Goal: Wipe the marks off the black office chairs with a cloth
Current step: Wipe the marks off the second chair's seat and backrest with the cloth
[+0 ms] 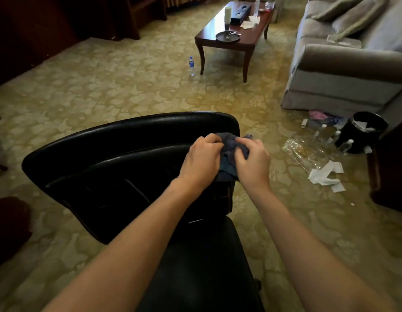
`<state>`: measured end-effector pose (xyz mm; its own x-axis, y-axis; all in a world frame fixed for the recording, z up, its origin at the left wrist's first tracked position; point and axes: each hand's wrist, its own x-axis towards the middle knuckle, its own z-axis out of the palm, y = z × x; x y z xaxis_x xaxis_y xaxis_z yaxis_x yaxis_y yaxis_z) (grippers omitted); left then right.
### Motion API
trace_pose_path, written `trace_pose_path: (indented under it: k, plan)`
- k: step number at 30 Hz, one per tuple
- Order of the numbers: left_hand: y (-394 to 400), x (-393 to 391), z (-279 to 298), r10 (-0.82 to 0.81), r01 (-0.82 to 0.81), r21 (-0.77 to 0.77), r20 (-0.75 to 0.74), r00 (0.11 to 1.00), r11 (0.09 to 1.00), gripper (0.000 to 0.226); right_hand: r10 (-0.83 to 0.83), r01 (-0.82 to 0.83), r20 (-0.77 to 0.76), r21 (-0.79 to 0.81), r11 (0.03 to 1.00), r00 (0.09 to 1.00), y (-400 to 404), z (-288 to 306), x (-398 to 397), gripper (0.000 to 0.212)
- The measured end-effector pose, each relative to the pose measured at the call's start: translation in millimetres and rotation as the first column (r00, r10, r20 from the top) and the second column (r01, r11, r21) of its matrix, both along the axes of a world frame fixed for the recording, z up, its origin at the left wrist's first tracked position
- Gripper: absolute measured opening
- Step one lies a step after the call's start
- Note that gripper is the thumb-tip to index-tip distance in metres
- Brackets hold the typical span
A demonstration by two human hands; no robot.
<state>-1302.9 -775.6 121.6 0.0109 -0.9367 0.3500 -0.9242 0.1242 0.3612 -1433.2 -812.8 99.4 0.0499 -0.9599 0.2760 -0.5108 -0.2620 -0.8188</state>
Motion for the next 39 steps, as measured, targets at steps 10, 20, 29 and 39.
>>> trace_pose_path:
  k: [10, 20, 29, 39]
  plan:
    - [11, 8, 1, 0.072, -0.101, 0.154, 0.183, 0.980, 0.983, 0.036, -0.037, 0.040, -0.064, 0.049, 0.998, 0.997, 9, -9, 43, 0.014]
    - [78, 108, 5, 0.294, -0.304, 0.029, 0.184, 0.938, 0.952, 0.029, 0.240, -0.285, -0.232, -0.185, 0.940, 0.943, 51, 8, 140, 0.010]
    - [15, 16, -8, 0.130, -0.130, 0.011, 0.022, 0.991, 0.991, 0.020, 0.038, -0.091, -0.268, -0.189, 0.978, 0.963, 1, -5, 45, 0.016]
    - [46, 60, -3, 0.157, -0.157, 0.056, -0.014, 0.987, 0.986, 0.027, 0.014, -0.039, -0.215, -0.112, 0.993, 0.976, 31, 1, 99, 0.017]
